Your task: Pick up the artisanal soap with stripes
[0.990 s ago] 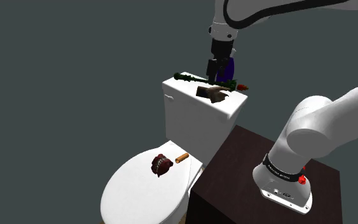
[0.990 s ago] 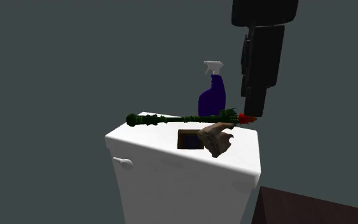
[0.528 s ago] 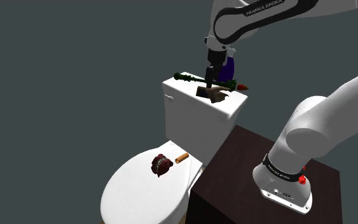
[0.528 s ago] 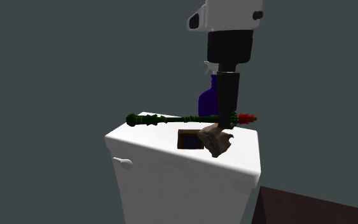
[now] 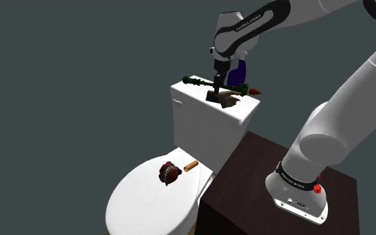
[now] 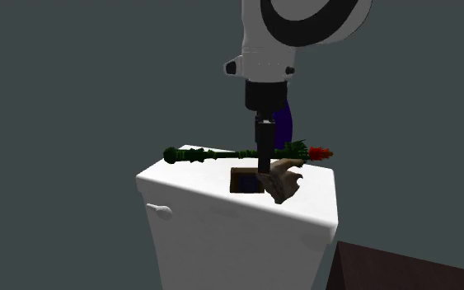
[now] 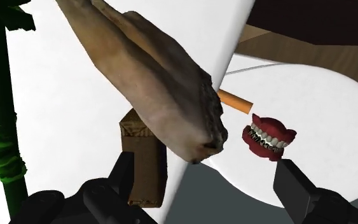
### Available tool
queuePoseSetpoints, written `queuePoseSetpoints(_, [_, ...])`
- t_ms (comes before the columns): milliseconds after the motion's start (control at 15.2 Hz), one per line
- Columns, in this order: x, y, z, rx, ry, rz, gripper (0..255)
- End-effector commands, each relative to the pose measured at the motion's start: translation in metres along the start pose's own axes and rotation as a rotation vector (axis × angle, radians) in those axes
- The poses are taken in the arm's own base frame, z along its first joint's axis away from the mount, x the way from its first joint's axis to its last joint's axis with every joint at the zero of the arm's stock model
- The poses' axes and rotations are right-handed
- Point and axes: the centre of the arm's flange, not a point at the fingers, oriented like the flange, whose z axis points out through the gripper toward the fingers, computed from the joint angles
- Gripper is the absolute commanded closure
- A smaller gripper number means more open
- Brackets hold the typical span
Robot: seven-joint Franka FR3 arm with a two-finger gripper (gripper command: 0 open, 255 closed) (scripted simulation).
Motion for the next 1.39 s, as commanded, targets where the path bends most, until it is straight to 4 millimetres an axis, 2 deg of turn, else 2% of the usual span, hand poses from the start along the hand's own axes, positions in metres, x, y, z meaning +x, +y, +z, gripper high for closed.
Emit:
queuePoseSetpoints(0, [0.009, 0.018, 0.017, -0.007, 0.003, -0.029, 0])
queuePoseSetpoints(198, [0.024, 0.045, 0.039, -0.016, 0.006, -0.07, 0])
queuePoseSetpoints(264, [0.025, 0.045, 0.04, -0.016, 0.006, -0.07, 0])
queuePoseSetpoints(726, [0.025, 0.044, 0.079, -0.016, 0.006, -0.07, 0])
queuePoseSetpoints(858, [0.025, 0.044, 0.079, -0.016, 0.006, -0.07, 0])
queuePoseSetpoints(924, [0.024, 0.045, 0.08, -0.016, 0.006, -0.07, 255])
queuePoseSetpoints(1320, [0.026, 0.045, 0.08, -0.016, 0.006, -0.07, 255])
